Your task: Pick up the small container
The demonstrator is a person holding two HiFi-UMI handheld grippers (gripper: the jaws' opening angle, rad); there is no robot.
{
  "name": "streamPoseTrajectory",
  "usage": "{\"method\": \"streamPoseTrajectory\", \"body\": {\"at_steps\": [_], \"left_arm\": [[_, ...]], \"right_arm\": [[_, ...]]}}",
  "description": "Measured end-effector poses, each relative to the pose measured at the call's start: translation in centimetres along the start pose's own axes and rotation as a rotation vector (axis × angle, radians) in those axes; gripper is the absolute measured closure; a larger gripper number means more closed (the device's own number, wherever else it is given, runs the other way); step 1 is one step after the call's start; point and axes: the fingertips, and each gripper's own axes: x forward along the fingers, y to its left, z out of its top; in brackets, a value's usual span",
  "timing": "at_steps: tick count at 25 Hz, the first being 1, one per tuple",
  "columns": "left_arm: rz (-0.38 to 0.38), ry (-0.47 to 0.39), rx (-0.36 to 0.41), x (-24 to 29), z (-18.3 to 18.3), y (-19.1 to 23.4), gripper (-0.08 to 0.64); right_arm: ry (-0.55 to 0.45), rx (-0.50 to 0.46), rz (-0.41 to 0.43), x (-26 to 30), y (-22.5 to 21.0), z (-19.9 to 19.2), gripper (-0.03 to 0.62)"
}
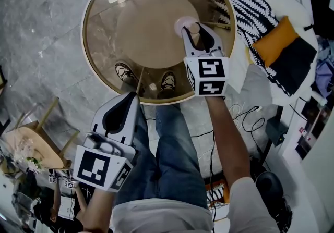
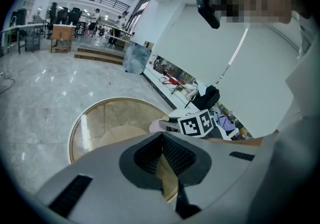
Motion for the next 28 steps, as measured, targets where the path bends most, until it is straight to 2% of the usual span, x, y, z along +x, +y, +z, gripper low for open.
{"method": "streamPoseTrajectory", "body": {"at_steps": [28], "left_arm": [[0.009, -0.051, 0.023, -1.9, 3.6, -1.9, 0.542]], "right_arm": [[0.002, -0.059, 0.1, -5.3, 3.2, 2.1, 0.445]]}}
